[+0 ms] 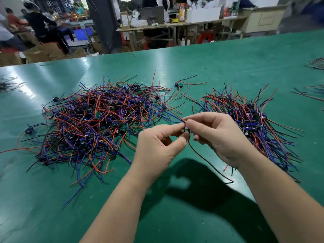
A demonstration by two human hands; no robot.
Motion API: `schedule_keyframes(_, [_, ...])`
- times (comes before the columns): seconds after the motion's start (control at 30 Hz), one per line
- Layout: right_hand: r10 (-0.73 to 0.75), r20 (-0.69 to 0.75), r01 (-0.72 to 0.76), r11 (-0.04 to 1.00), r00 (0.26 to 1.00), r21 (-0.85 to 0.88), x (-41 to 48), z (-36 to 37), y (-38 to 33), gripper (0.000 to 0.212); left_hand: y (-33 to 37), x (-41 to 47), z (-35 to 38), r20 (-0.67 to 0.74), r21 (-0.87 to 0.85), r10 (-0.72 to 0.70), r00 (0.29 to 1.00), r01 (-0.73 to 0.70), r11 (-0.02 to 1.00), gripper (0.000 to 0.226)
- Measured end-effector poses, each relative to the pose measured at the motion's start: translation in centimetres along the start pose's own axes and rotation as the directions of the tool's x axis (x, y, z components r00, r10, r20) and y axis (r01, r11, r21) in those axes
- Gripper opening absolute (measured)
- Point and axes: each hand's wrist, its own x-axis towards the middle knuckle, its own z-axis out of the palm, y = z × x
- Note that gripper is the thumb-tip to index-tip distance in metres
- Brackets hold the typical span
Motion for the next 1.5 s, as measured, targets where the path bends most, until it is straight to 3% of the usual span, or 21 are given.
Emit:
schedule_keyframes(0.2, [0.021, 0.011, -0.020, 0.998, 1.000, -0.062, 0.1, -0.2, 0.1, 0.015, -0.1, -0.3, 0.0, 0.013, 0.232, 0.106, 0.994, -0.106, 0.967, 0.017])
schedule_keyframes(0.33, [0.001, -0.009, -0.002, 0.995, 1.000, -0.105, 0.1, -0.2, 0.2, 0.020, -0.2, -0.4, 0.3, -0.057, 0.208, 0.032, 0.998, -0.020, 0.978, 0.036])
schedule_keyframes(0.43, [-0.011, -0.032, 0.010, 1.000, 0.999, -0.026, 0.1, -0.4, -0.1, 0.014, -0.2, -0.2, 0.2, -0.070, 0.199, 0.012, 0.997, 0.002, 0.980, 0.035])
schedule_keyframes(0.5, [-0.021, -0.020, 0.022, 0.999, 1.000, 0.041, 0.0, -0.4, -0.4, 0.004, 0.1, -0.1, 0.2, 0.001, 0.145, -0.062, 0.998, 0.061, 0.988, 0.037])
schedule_keyframes(0.63, [-0.029, -0.028, 0.031, 0.997, 0.999, 0.073, 0.1, -0.3, -0.7, 0.010, 0.7, -0.1, 0.8, 0.160, -0.049, -0.198, 0.967, 0.208, 0.977, 0.039])
schedule_keyframes(0.77, [-0.006, -0.031, 0.009, 0.996, 1.000, 0.084, 0.1, -0.3, -0.7, 0.009, 1.3, -0.4, 1.2, 0.191, -0.291, -0.304, 0.933, 0.349, 0.891, 0.033])
schedule_keyframes(0.87, [0.021, -0.049, -0.019, 0.999, 0.999, 0.037, 0.3, 0.0, -0.5, 0.003, 1.1, -0.3, 1.3, 0.137, -0.280, -0.352, 0.926, 0.377, 0.883, 0.032])
schedule_keyframes(0.93, [0.010, -0.075, -0.012, 1.000, 0.997, -0.021, 0.4, 0.2, -0.2, 0.013, 0.8, -0.1, 1.1, 0.114, -0.283, -0.345, 0.932, 0.363, 0.888, 0.028])
schedule_keyframes(1.1, [-0.016, -0.093, 0.008, 0.997, 0.996, -0.079, 0.2, 0.0, -0.4, 0.015, 0.7, 0.1, 0.6, 0.180, -0.318, -0.370, 0.911, 0.410, 0.855, 0.031])
schedule_keyframes(1.2, [0.049, -0.137, -0.039, 0.997, 0.989, 0.071, 0.4, -0.5, -0.7, 0.003, 0.9, 0.0, 0.6, 0.250, -0.350, -0.391, 0.886, 0.459, 0.816, 0.029])
schedule_keyframes(1.33, [0.149, -0.234, -0.080, 0.956, 0.961, 0.281, 0.9, -1.2, -1.3, 0.006, 1.0, -0.1, 0.4, 0.315, -0.355, -0.395, 0.863, 0.493, 0.794, 0.020])
schedule_keyframes(1.5, [0.216, -0.491, 0.051, 0.879, 0.844, 0.475, 1.3, -3.3, -2.1, 0.014, 0.7, -0.2, 0.6, 0.331, -0.247, -0.396, 0.857, 0.484, 0.840, 0.025])
